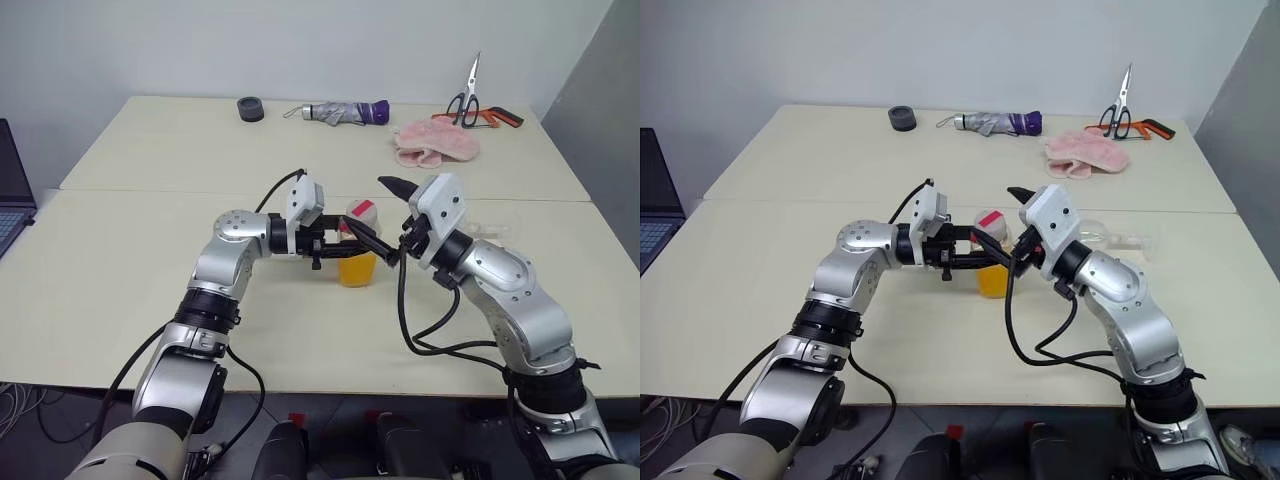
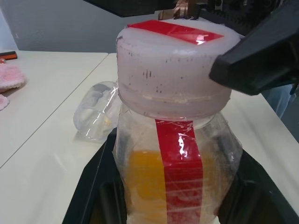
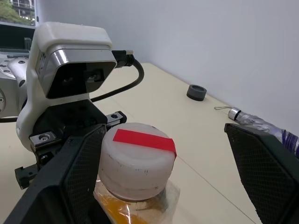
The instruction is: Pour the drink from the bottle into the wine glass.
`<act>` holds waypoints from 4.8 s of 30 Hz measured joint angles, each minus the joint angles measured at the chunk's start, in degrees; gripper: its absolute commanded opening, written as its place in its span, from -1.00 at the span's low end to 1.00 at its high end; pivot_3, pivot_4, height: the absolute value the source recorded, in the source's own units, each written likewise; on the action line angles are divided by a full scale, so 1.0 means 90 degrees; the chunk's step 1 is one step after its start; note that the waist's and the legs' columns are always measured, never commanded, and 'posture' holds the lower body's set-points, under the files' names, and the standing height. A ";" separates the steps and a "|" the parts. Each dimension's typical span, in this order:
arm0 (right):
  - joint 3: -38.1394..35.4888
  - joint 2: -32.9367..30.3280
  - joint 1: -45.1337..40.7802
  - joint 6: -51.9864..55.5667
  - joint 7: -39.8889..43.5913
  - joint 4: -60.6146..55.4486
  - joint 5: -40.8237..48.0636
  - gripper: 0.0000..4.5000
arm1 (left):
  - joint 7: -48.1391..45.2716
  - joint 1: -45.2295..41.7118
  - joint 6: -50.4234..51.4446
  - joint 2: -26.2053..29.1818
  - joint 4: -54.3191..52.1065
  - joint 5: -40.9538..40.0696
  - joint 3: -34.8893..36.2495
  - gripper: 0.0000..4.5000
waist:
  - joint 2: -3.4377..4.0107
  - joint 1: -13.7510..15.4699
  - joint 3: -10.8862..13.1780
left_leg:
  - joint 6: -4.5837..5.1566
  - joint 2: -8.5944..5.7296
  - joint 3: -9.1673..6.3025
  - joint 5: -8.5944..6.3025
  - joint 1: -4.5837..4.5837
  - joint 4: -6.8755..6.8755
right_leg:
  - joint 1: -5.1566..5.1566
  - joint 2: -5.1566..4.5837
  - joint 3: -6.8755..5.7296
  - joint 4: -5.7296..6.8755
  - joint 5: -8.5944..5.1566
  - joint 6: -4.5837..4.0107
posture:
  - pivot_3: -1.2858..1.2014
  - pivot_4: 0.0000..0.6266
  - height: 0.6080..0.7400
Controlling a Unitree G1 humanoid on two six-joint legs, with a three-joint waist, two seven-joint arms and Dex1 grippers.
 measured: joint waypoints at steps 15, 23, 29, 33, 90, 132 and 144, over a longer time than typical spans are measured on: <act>-0.0084 -0.0200 0.0110 0.0011 -0.0001 -0.0108 0.0186 0.92 | 0.0089 0.0000 0.0000 0.0002 0.0001 0.0041 -0.0003 -0.18 | 0.0000 0.0000 0.0000 | 0.0000 0.0000 0.0000 0.0000 0.0000 0.0000 | 0.0000 0.0000 0.0000 0.0000 0.0000 0.0000 | 0.03 -0.52 1.00; -0.0145 -0.0371 0.0191 0.0011 -0.0001 -0.0142 0.0284 0.92 | 0.0133 -0.0003 0.0000 0.0030 0.0158 0.0044 0.0038 -0.18 | 0.0000 0.0000 0.0000 | 0.0000 0.0000 0.0000 0.0000 0.0000 0.0000 | 0.0000 0.0001 0.0000 0.0000 0.0000 0.0000 | 0.03 -0.52 1.00; -0.0749 -0.0570 0.0288 0.0035 -0.0199 0.0005 0.0176 0.92 | 0.0008 -0.0002 -0.0038 0.0141 0.0185 0.0044 0.0081 -0.19 | 0.0000 0.0006 0.0000 | 0.0000 -0.0003 0.0001 0.0000 -0.0001 0.0000 | 0.0000 -0.0002 0.0001 0.0000 0.0000 0.0000 | 0.03 -0.52 1.00; -0.0747 -0.0575 0.0340 0.0068 -0.0144 0.0003 0.0217 0.92 | -0.0031 -0.0003 -0.0062 0.0126 0.0185 0.0044 0.0072 -0.19 | 0.0000 0.0001 0.0000 | 0.0000 -0.0001 0.0001 0.0000 0.0000 -0.0001 | 0.0000 0.0000 0.0001 0.0000 0.0000 0.0000 | 0.03 -0.52 1.00; -0.0504 -0.0820 -0.0400 0.0791 0.0822 0.0162 0.1349 0.92 | -0.0157 -0.0095 -0.0160 0.0128 0.0196 0.0055 0.0072 -0.19 | 0.0000 0.0002 0.0000 | 0.0001 -0.0001 0.0000 0.0000 0.0000 0.0000 | 0.0000 0.0001 0.0000 0.0000 0.0000 0.0000 | 0.03 -0.52 1.00; -0.0601 -0.0851 -0.0537 0.0994 0.1354 0.0445 0.1785 1.00 | -0.0159 -0.0130 -0.0169 0.0138 0.0196 0.0056 0.0072 -0.19 | 0.0000 0.0001 0.0000 | 0.0001 0.0000 0.0001 -0.0001 0.0000 0.0000 | 0.0000 0.0000 0.0000 0.0001 0.0000 0.0000 | 0.03 -0.52 1.00; -0.0538 -0.0706 -0.1008 0.1290 0.1500 0.0785 0.1920 1.00 | -0.0168 -0.0130 -0.0169 0.0130 0.0196 0.0055 0.0072 -0.19 | 0.0000 0.0001 0.0000 | 0.0001 0.0001 0.0000 0.0000 0.0000 0.0001 | 0.0000 0.0000 -0.0001 0.0001 0.0000 0.0000 | 0.03 -0.52 1.00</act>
